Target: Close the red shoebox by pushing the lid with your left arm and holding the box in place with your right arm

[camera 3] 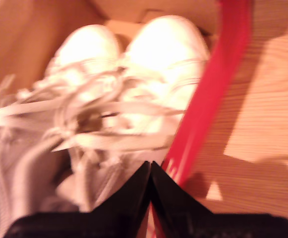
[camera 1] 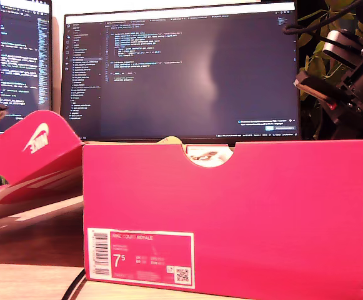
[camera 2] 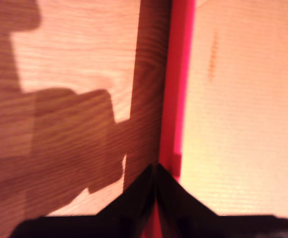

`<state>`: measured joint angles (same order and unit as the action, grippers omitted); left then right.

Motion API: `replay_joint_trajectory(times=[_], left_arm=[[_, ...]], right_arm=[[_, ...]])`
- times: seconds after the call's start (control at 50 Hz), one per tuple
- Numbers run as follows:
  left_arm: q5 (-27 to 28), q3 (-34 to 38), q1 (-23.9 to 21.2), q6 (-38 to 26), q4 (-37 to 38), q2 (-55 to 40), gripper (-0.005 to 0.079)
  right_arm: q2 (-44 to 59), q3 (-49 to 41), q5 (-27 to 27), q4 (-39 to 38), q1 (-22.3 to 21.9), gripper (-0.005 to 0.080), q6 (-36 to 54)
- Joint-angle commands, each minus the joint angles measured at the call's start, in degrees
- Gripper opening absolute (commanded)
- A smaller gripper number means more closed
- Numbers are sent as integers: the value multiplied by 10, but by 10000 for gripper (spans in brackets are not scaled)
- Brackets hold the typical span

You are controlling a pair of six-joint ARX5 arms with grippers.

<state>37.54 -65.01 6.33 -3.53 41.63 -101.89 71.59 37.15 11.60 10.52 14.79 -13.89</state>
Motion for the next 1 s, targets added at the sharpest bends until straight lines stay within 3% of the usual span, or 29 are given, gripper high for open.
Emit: replay_joint_trajectory(times=[0.0, 0.14, 0.24, 0.3, 0.42, 0.56, 0.66, 0.98], left_arm=[[6, 0, -10, -5, -1, -10, -19], [6, 0, -13, -6, -1, -13, -19], [6, 0, -13, -6, -3, -13, -19], [6, 0, -13, -6, -4, -13, -19], [6, 0, -13, -6, -5, -13, -19], [6, 0, -14, -6, -6, -13, -19], [6, 0, -14, -6, -9, -13, -19], [7, 0, -20, -6, -28, -13, -19]], right_arm=[[2, 5, -23, 8, 5, -12, 5], [2, 19, -34, 24, 5, -12, 13], [2, 39, 38, 0, 6, -13, 36], [2, 60, 49, -4, 6, -13, 34], [2, 103, 24, 37, 6, -13, 41], [2, 123, -71, 106, 6, -13, 69], [3, 123, -109, 153, 6, -13, 78], [60, 123, -103, 184, 6, -13, 79]])
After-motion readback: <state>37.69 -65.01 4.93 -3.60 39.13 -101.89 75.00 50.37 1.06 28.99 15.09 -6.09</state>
